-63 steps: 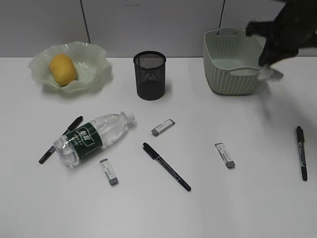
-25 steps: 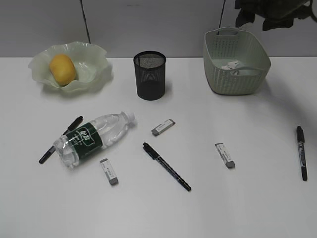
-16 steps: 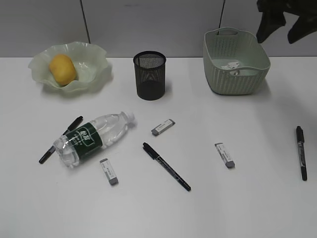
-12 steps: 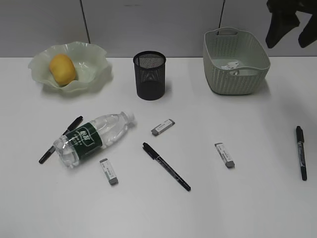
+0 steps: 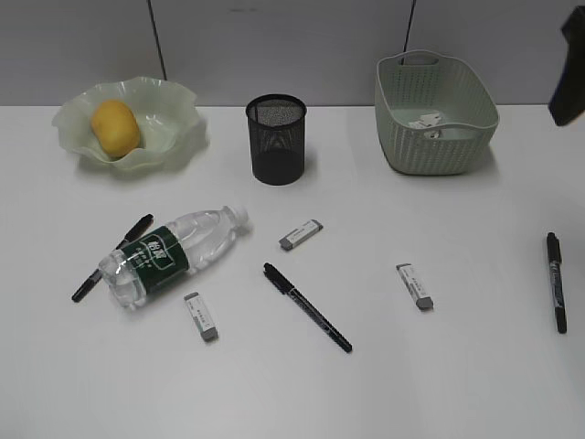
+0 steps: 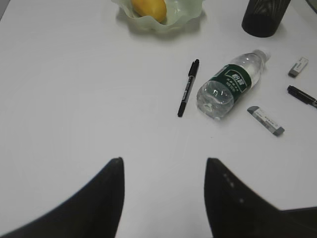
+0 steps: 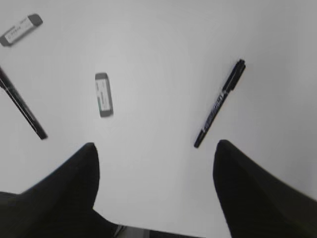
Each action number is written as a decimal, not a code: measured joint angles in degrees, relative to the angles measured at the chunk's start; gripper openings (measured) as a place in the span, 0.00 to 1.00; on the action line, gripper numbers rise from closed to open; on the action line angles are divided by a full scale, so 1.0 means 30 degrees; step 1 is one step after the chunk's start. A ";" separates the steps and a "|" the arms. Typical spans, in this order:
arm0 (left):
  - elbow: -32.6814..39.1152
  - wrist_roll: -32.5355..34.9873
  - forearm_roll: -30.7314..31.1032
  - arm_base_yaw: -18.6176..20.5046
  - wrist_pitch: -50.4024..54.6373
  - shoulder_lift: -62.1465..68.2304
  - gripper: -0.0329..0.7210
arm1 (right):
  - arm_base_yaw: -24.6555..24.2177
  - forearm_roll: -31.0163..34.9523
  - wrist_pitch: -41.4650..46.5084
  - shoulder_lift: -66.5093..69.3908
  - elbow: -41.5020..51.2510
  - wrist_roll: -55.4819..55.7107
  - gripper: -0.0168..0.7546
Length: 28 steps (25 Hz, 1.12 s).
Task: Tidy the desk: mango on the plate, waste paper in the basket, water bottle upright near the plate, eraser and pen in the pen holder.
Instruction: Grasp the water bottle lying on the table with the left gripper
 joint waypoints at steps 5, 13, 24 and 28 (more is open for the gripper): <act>0.0000 0.0000 0.0000 0.0000 -0.0015 0.0000 0.57 | 0.0000 -0.0347 0.0044 -0.4536 0.3665 0.0000 0.75; 0.0000 0.0000 -0.0123 0.0000 -0.0015 0.0000 0.56 | 0.0000 -0.0347 -0.2698 -1.3401 0.8223 0.0000 0.69; 0.0000 0.0000 -0.0123 0.0000 -0.0015 0.0000 0.56 | 0.0000 -0.0259 -0.2951 -2.1318 1.2987 0.0559 0.68; 0.0000 0.0000 0.0000 0.0000 -0.0022 0.0000 0.56 | 0.0000 -0.0431 -0.1673 -2.3631 1.3606 0.0574 0.68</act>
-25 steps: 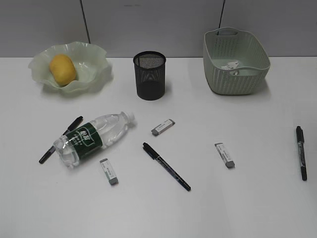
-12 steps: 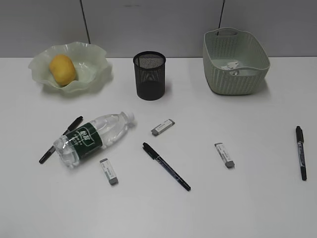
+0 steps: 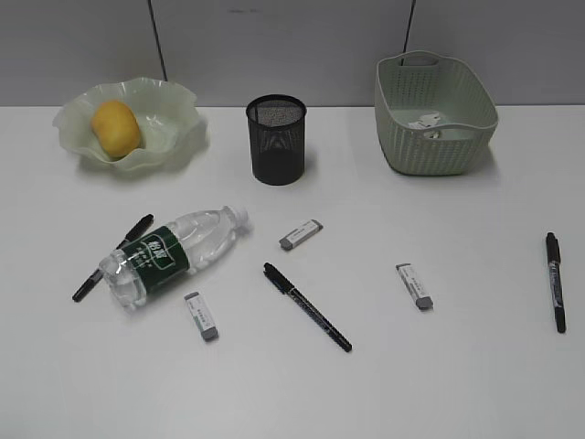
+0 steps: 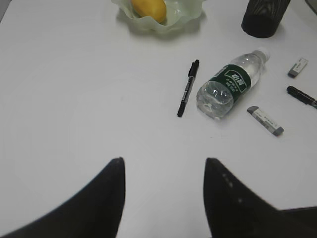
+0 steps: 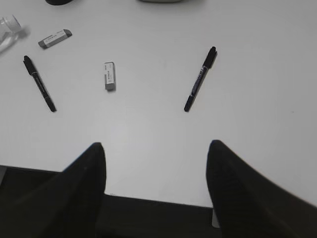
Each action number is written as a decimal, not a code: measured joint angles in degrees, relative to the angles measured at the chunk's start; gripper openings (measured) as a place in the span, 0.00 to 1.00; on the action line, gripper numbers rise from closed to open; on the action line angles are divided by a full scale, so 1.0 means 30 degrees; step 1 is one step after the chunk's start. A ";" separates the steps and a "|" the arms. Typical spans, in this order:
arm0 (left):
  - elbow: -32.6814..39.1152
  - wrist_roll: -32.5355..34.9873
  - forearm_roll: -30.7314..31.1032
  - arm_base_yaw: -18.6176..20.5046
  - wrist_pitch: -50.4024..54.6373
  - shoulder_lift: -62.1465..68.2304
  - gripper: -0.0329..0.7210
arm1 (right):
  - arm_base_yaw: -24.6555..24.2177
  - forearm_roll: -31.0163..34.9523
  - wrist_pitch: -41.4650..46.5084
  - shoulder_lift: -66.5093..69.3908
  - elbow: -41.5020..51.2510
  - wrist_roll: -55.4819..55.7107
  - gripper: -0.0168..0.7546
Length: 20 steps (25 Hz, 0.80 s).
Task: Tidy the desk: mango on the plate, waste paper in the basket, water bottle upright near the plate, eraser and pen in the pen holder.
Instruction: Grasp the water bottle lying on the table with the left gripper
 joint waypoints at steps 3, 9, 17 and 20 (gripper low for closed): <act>0.0000 0.0000 0.0009 0.0000 0.0000 0.0000 0.56 | 0.0000 -0.0517 0.0643 -0.1350 0.0027 0.0000 0.68; 0.0000 0.0000 -0.0055 0.0000 0.0000 0.0000 0.56 | 0.0000 -0.1293 0.1725 -0.2294 0.0262 0.0000 0.68; 0.0000 0.0000 -0.0090 0.0000 -0.0077 0.0000 0.56 | 0.0000 -0.1565 0.1745 -0.2331 0.1727 0.0000 0.67; -0.0023 0.0000 -0.0104 0.0000 -0.0114 0.0085 0.57 | 0.0000 -0.1565 0.1663 -0.2331 0.1727 0.0000 0.67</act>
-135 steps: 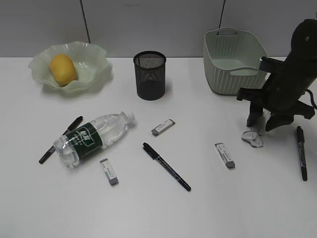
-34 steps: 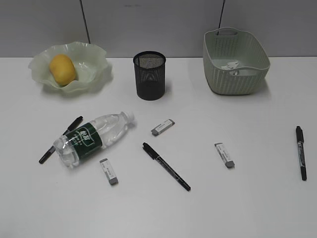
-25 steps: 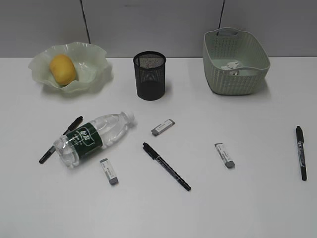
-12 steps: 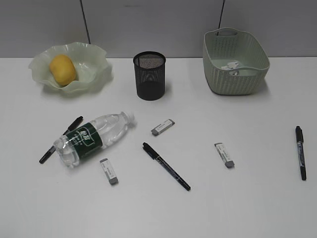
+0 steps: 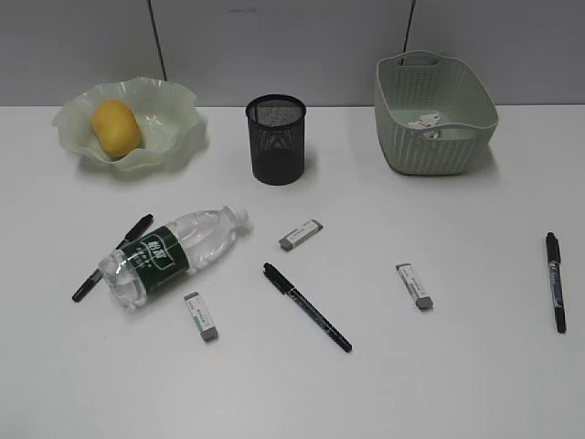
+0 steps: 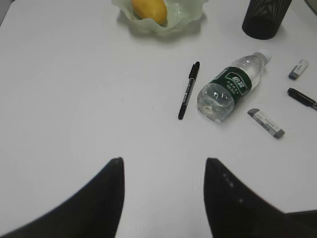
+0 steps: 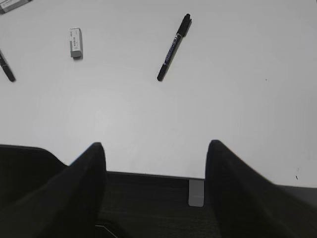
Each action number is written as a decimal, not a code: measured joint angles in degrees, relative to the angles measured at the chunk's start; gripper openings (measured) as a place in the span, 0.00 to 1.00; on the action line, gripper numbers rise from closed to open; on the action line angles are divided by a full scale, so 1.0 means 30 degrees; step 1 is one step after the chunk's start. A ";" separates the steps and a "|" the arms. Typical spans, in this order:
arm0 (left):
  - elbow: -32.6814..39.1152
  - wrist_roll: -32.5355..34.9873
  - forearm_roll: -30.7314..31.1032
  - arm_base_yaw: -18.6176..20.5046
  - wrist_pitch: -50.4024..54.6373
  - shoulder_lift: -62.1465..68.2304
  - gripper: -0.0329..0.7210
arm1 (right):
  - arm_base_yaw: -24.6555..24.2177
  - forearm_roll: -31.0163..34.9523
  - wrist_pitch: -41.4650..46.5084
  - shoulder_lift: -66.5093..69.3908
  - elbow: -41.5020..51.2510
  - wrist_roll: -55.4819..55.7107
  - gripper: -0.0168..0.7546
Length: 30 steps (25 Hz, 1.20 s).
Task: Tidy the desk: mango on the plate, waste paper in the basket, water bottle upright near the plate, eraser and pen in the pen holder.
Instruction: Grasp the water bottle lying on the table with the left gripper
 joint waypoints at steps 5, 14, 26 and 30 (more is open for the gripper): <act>-0.0544 0.0173 0.0000 0.0000 -0.1993 0.2329 0.59 | 0.0000 0.0000 -0.0990 0.0000 0.0015 0.0000 0.67; -0.2208 0.3206 -0.2357 0.0000 -0.6452 1.0780 0.67 | 0.0000 0.0058 -0.2685 0.0000 0.0037 0.0000 0.67; -0.7572 0.9123 -0.4979 -0.1395 -0.6962 2.1364 0.82 | 0.0000 0.0078 -0.1704 0.0000 0.0242 0.0000 0.63; -1.0229 0.9227 -0.4979 -0.2445 -0.5588 2.4606 0.84 | 0.0000 0.0078 -0.1689 0.0000 0.0242 0.0000 0.63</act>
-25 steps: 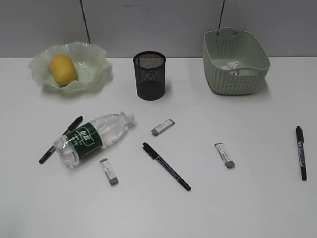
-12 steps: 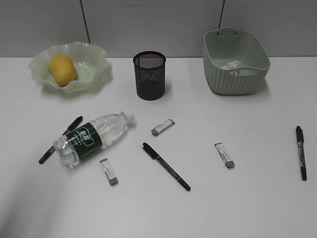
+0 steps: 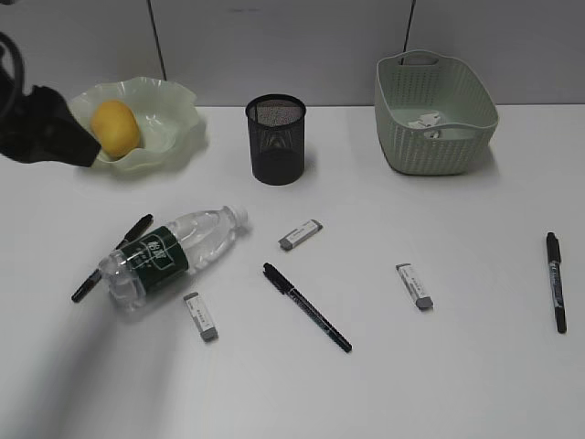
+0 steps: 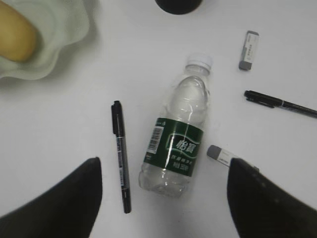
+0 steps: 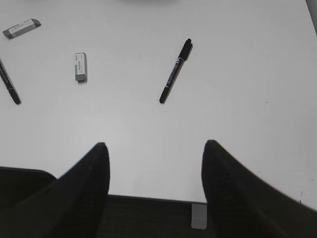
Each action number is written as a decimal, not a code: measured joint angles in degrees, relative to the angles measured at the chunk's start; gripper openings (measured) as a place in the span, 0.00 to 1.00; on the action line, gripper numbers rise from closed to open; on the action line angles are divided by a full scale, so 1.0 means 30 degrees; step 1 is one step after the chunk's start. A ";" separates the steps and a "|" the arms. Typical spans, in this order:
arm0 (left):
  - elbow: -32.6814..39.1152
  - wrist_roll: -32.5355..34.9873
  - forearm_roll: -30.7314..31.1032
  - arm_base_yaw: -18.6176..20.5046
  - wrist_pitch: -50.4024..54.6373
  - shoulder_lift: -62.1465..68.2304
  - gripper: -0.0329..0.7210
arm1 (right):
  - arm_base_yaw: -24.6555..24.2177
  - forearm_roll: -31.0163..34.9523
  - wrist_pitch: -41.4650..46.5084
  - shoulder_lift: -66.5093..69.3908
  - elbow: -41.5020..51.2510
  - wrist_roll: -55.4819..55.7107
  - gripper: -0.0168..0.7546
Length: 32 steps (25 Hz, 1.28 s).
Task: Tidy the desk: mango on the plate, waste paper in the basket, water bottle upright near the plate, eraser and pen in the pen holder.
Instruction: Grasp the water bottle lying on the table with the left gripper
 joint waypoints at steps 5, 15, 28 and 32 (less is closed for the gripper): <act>-0.3692 0.0020 0.0718 -0.1124 0.3186 0.4395 0.84 | 0.0000 0.0000 0.0022 0.0000 0.0182 0.0000 0.63; -0.8950 -0.0018 0.3514 -0.3679 0.5207 0.9810 0.84 | 0.0000 0.0000 0.0060 0.0000 0.0309 0.0000 0.63; -1.0172 -0.0906 0.5155 -0.4463 0.5735 1.3708 0.84 | 0.0000 0.0000 0.0060 0.0000 0.0309 0.0000 0.63; -1.0192 -0.0987 0.5332 -0.4463 0.5673 1.4354 0.84 | 0.0000 0.0000 0.0060 0.0000 0.0309 0.0000 0.63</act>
